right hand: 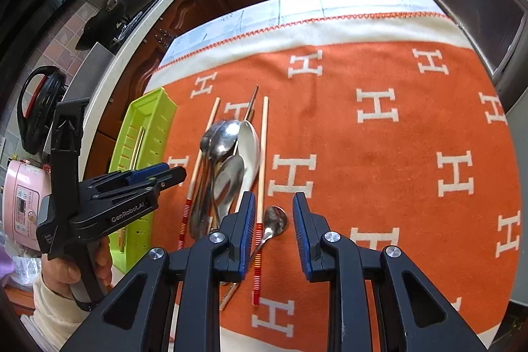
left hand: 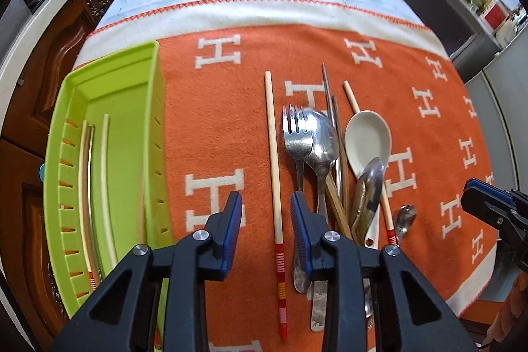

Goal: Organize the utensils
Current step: 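Grasp a red-striped chopstick with the left gripper, then carry the chopstick into the tray with the left gripper while the right grasps the white ceramic spoon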

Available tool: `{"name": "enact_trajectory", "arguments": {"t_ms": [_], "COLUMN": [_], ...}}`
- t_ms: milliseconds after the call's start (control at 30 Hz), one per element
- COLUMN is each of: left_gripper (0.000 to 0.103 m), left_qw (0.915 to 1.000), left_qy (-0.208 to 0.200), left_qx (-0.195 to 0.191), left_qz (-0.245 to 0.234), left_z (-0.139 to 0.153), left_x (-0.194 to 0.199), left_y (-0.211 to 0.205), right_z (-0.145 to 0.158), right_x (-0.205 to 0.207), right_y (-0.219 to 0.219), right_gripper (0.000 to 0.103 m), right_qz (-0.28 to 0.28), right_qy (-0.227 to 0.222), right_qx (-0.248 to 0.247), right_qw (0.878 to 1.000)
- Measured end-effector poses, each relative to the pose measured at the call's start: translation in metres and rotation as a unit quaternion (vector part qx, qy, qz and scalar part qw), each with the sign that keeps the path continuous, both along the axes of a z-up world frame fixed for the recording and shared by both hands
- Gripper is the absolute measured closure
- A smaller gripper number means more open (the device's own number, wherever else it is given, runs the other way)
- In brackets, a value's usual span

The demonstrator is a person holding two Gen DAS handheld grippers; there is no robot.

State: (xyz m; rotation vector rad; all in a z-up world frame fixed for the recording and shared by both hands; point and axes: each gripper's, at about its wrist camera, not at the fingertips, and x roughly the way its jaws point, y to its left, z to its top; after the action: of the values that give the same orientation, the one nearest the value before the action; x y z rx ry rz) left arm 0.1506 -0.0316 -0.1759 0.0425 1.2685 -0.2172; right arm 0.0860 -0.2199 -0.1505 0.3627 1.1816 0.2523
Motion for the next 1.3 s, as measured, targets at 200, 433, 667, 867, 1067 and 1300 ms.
{"name": "enact_trajectory", "arguments": {"t_ms": [200,433,667,867,1067,1300], "left_gripper": [0.086,0.085,0.095,0.099,0.099,0.099], "left_qw": [0.9998,0.9996,0.9994,0.9999,1.0000,0.9992], "left_qy": [0.015,0.013,-0.006,0.002,-0.007,-0.037], "left_qx": [0.012,0.023,0.031,0.017,0.003,-0.007], "left_qz": [-0.005,-0.010,-0.010,-0.001,0.004,0.015], "left_z": [-0.014,-0.020,-0.018,-0.015,0.003,0.043], "left_x": [0.005,0.007,0.005,0.000,-0.010,-0.023], "left_y": [-0.004,-0.010,-0.017,-0.009,0.007,0.024], "right_z": [-0.016,-0.028,-0.039,-0.046,-0.051,-0.058], "right_x": [0.010,0.017,0.022,0.030,0.045,0.061], "right_y": [0.001,0.007,0.007,0.010,0.020,0.041], "right_gripper": [0.080,0.080,0.080,0.080,0.080,0.080], "right_qz": [0.005,0.010,0.009,0.007,0.003,0.009], "right_qy": [0.010,0.016,0.020,0.008,-0.014,-0.033], "right_qx": [0.008,0.010,0.018,0.034,0.038,0.021], "right_qw": [1.000,1.000,1.000,0.999,0.999,0.999]}}
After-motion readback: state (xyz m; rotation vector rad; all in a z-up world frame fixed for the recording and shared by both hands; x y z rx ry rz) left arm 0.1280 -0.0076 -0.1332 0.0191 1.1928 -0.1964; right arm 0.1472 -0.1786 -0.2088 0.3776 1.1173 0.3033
